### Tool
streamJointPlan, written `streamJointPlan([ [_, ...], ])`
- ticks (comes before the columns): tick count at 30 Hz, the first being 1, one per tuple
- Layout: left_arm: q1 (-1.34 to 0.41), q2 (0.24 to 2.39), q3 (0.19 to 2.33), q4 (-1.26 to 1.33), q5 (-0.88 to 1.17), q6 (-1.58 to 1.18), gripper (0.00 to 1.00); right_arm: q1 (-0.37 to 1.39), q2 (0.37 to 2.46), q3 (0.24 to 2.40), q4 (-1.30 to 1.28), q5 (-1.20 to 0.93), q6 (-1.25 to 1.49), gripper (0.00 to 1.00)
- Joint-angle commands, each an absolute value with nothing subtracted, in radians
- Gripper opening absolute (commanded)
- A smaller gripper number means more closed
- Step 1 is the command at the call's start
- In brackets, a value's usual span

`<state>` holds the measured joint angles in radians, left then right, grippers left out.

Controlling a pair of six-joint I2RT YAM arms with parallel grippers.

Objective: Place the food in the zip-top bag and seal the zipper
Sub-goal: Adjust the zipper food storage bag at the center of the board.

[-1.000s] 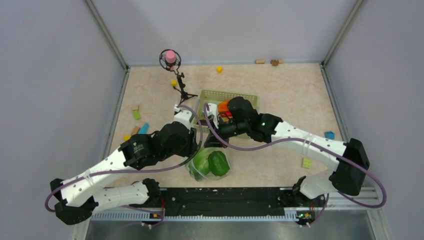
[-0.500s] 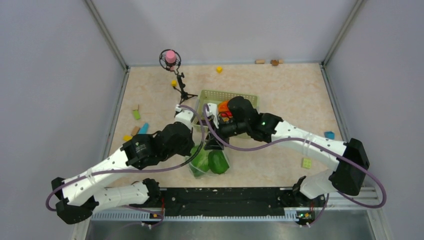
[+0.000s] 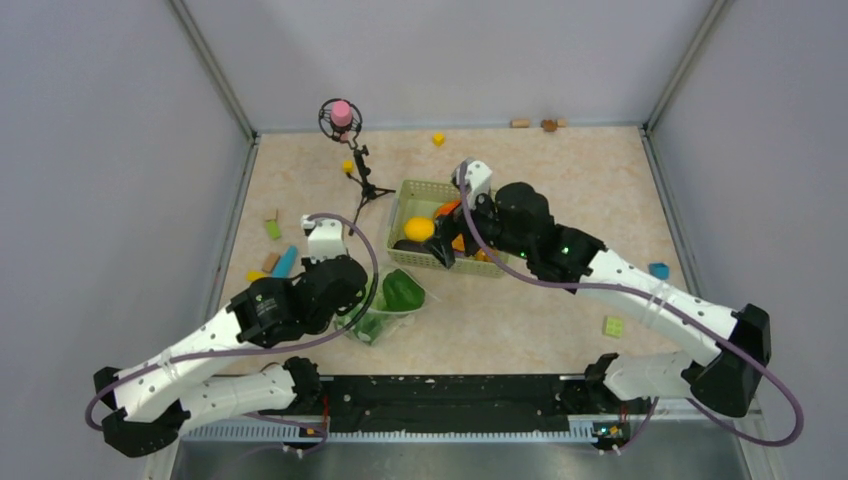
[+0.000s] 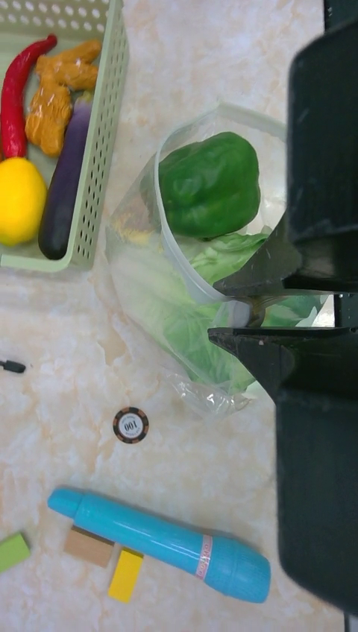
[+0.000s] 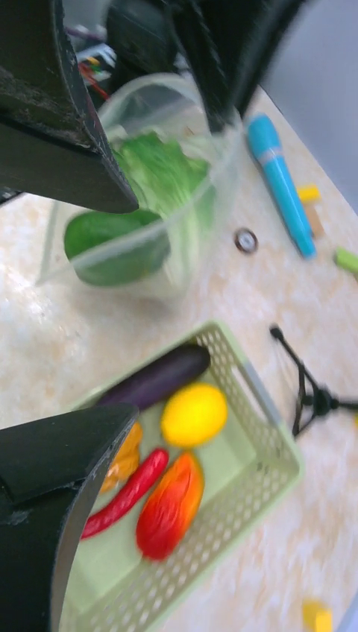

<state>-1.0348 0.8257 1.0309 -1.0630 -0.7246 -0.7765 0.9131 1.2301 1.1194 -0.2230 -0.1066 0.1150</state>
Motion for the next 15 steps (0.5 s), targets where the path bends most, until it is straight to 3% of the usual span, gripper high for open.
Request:
streamJointPlan([
  [1, -1.033, 0.839, 1.004, -1.068, -0.825, -0.861, 0.00, 0.822, 1.257, 1.111, -0.161, 0.059, 0.235, 0.98],
  [15, -1.033, 0.790, 1.044, -1.153, -0.774, -0.831, 0.00, 0.671, 1.702, 1.315, -0.247, 0.046, 0.134, 0.99],
])
